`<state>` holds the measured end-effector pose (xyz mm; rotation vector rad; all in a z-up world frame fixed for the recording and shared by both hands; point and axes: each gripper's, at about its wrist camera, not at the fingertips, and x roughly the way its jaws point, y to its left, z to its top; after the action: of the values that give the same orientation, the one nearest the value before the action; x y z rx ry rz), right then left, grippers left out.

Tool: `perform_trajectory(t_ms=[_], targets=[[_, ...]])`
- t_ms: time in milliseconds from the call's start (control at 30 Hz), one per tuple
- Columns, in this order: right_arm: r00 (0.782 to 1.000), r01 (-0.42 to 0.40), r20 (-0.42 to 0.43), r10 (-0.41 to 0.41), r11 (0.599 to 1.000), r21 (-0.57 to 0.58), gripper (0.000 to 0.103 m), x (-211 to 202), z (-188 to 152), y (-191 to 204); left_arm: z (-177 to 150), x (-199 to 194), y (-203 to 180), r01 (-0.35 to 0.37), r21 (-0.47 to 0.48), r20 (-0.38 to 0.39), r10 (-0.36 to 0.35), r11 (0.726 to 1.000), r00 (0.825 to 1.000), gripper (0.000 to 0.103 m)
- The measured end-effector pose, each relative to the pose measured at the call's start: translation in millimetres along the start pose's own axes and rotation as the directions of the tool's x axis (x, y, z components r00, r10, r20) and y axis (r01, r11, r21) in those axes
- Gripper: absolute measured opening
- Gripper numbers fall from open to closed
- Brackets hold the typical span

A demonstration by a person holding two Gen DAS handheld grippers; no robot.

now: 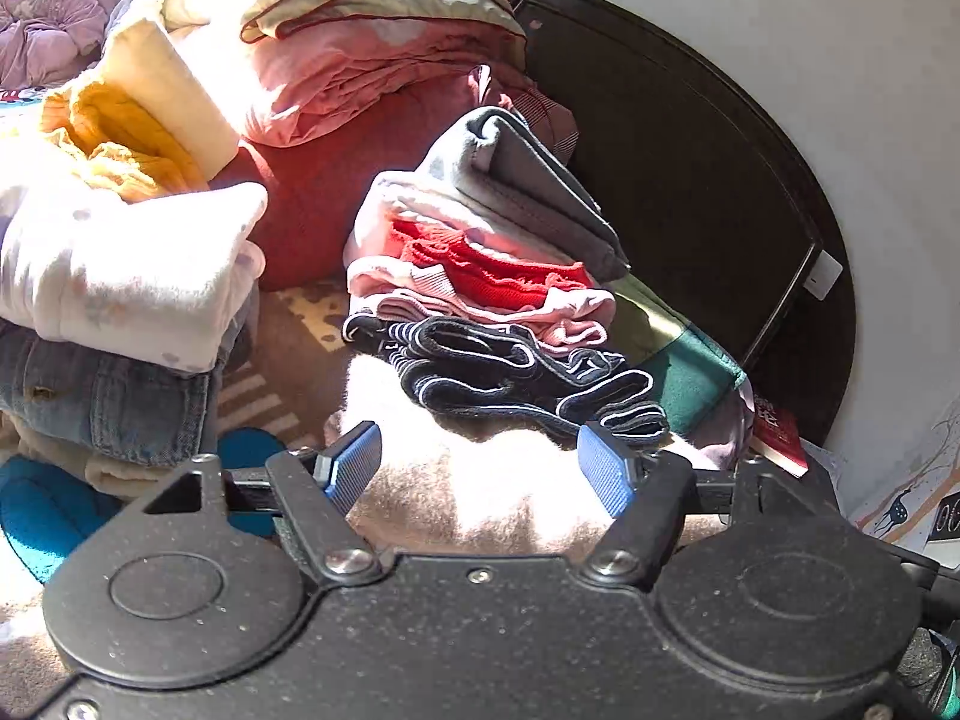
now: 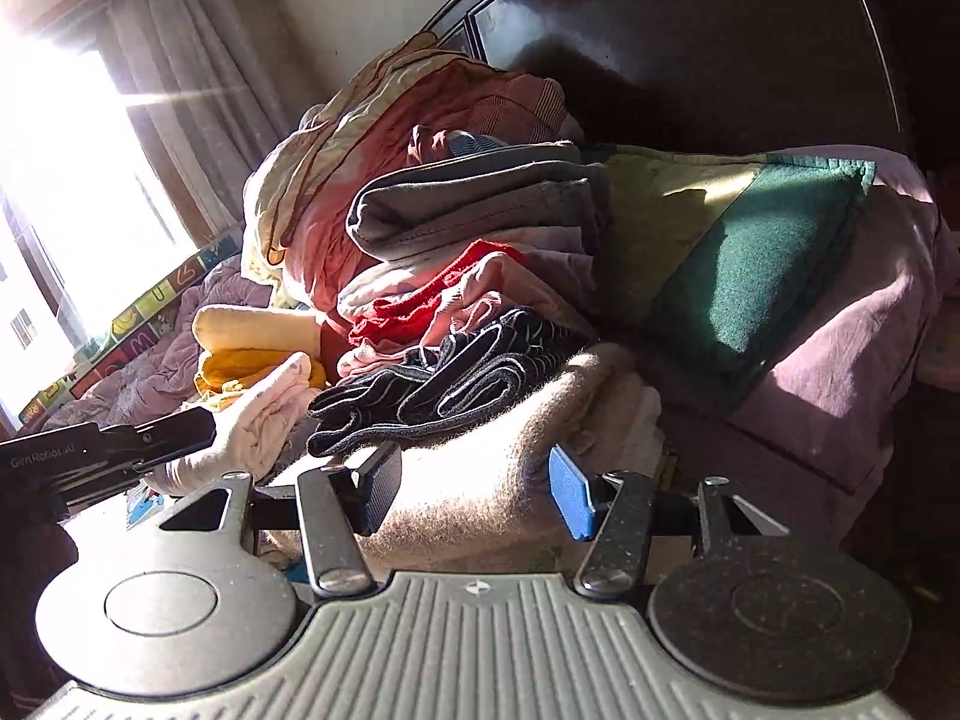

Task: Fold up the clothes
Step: 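Reach both grippers to the beige sweater on the clothes stack, then grasp the beige sweater with both grippers and lift it off the stack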

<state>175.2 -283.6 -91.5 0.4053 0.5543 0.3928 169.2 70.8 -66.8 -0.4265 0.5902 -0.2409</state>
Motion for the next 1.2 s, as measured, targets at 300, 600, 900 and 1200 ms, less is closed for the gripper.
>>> perform_trajectory(t_ms=[300,600,900,1200], targets=[[0.999,0.029,-0.033,-0.032,0.997,-0.076,0.063,21,-13,-1,-3,54,28,-0.031,-0.107,-0.079,0.023,0.994,0.997,0.032],[1.0,-0.004,-0.027,0.004,1.0,-0.013,0.065,35,-14,4,9,14,0,0.146,-0.165,0.055,-0.139,0.975,0.989,0.014],[0.989,-0.11,0.12,0.091,0.981,0.158,0.065,-1,16,-7,53,-33,-40,0.236,-0.096,0.213,-0.212,0.967,0.954,0.014],[0.979,-0.177,0.136,0.153,0.965,0.194,0.07,-33,3,-7,56,-103,-25,0.259,-0.075,0.387,-0.211,0.963,0.898,0.014]])
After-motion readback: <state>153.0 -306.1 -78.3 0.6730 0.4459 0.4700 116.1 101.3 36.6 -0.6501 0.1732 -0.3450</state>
